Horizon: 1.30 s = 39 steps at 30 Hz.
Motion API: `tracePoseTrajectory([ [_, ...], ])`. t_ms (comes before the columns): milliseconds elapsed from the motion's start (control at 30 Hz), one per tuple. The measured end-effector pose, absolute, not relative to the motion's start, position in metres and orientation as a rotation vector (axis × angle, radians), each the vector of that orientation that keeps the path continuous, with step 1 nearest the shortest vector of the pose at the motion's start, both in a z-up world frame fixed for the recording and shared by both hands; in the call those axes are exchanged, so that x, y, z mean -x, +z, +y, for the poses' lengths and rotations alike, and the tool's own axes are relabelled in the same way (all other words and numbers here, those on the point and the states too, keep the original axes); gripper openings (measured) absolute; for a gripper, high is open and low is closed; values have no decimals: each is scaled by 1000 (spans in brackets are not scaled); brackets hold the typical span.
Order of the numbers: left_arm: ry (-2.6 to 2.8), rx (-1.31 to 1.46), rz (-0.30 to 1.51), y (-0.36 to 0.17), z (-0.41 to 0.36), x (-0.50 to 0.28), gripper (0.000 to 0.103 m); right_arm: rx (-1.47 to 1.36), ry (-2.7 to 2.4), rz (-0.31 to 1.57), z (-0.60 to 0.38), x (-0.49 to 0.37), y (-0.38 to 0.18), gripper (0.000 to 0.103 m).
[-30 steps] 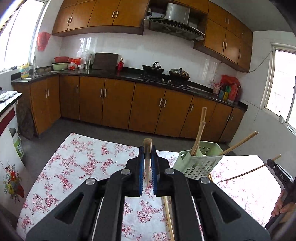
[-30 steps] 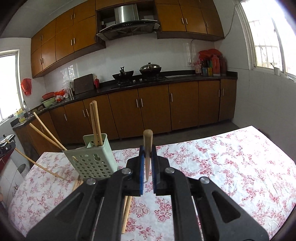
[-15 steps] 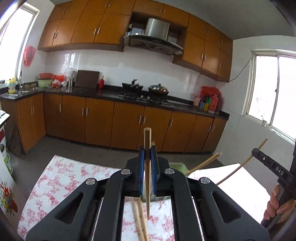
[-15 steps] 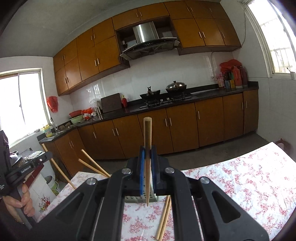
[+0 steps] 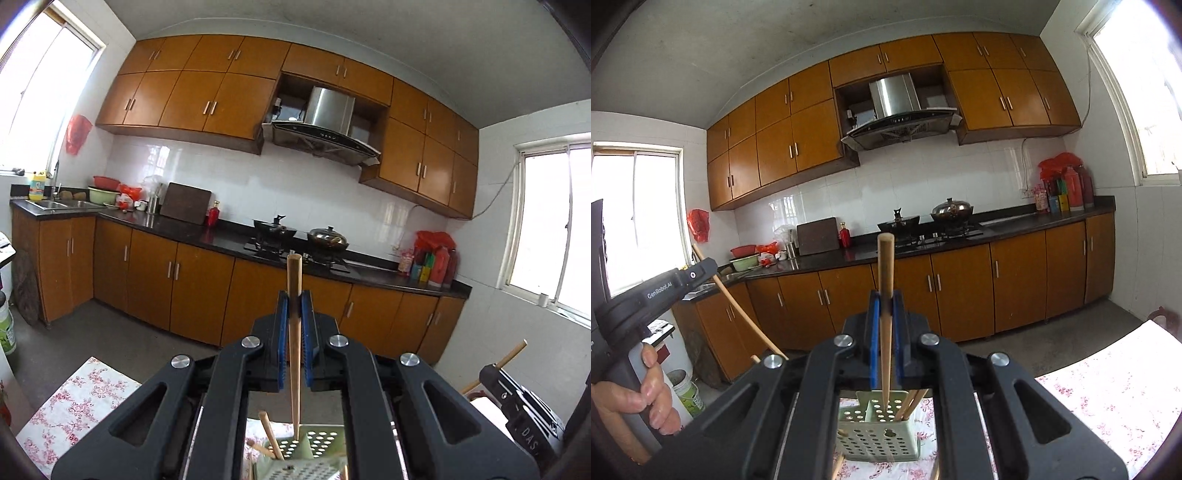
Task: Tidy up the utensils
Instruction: 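Carry the chopsticks over the green holder with both tools, tips pointing down, then open both tools to drop the chopsticks into the green holder, then lower the left tool and close it on a chopstick while the right tool grasps one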
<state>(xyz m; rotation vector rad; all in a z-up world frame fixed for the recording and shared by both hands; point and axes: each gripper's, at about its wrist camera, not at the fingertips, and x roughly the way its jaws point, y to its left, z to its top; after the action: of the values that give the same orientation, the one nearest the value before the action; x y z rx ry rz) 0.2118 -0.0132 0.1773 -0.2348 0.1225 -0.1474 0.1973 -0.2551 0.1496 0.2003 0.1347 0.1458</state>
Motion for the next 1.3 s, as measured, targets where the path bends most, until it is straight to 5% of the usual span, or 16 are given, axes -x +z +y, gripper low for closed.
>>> tracePoseTrajectory([
  [333,-150,238,277,137,-12,-236,7,-216,134,237,-252,-233,116,9],
  [833,-131,220,254,152,24,-179,8,-268,-59,309,-315,-183,81,23],
  [1300,-71,176,713,-3,61,-201,9,-270,66,846,-282,-238,-79,22],
])
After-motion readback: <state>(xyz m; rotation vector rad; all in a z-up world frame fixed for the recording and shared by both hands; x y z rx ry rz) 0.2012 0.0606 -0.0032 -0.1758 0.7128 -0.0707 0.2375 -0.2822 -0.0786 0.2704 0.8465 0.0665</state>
